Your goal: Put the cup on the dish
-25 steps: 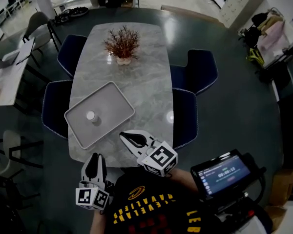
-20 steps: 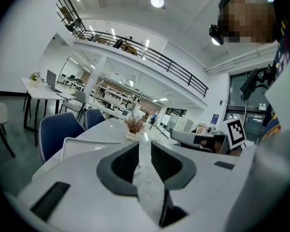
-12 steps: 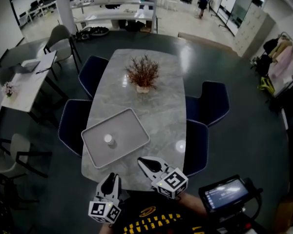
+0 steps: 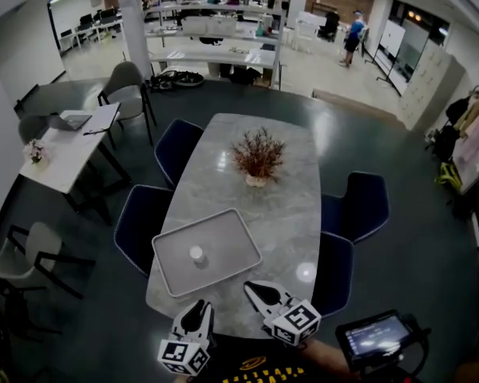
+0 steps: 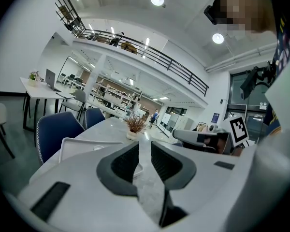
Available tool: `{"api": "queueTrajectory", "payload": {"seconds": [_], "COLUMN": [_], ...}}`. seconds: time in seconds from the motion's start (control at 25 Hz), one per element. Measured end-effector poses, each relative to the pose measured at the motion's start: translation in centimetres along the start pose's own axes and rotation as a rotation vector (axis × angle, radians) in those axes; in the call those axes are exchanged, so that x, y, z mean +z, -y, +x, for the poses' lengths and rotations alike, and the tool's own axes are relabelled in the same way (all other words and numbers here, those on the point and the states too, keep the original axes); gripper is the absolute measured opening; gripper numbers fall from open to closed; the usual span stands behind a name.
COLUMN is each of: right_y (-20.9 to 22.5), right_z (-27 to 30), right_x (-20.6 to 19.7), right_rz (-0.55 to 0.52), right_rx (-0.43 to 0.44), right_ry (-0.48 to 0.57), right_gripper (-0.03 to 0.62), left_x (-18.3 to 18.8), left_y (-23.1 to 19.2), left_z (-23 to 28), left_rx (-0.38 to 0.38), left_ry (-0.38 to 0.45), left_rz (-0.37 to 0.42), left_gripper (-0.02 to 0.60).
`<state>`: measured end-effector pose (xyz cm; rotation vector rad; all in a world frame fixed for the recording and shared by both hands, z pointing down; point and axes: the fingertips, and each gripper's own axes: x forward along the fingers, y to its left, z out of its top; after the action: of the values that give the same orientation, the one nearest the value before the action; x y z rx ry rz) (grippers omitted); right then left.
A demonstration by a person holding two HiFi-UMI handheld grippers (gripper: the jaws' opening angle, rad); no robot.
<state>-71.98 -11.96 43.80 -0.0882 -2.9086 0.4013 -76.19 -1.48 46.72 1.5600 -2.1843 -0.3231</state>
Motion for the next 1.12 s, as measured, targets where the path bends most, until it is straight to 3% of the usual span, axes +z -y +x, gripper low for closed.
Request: {"api": "queueTrajectory", "payload": {"seconds": [0.48,0.72,1.12], "right_y": [0.8,3.1,1.7], "right_z": [0.9,1.0,2.6], "right_x": [-0.1,0.8,0.1], "right_rz": [0.003,-0.015,0.013], "right_rx": [0.003,-0.036,-0.019], "right_ry": [-0.012,0.010,-0.038], "right_gripper": [0.003,0.003,0.003], "left_x": [-0.3,0.7,1.1], "left_y": [-0.6,-0.6,-1.8], "left_z": [1.6,4.6,3.4], "left_rx": [-0.012,-0.059,-0.032], "left_ry": [-0.025,-0.005,-0.038], "left_rz": [-0.017,0.007,-0.015], "left_gripper": [0.081,0.081,0.081]}}
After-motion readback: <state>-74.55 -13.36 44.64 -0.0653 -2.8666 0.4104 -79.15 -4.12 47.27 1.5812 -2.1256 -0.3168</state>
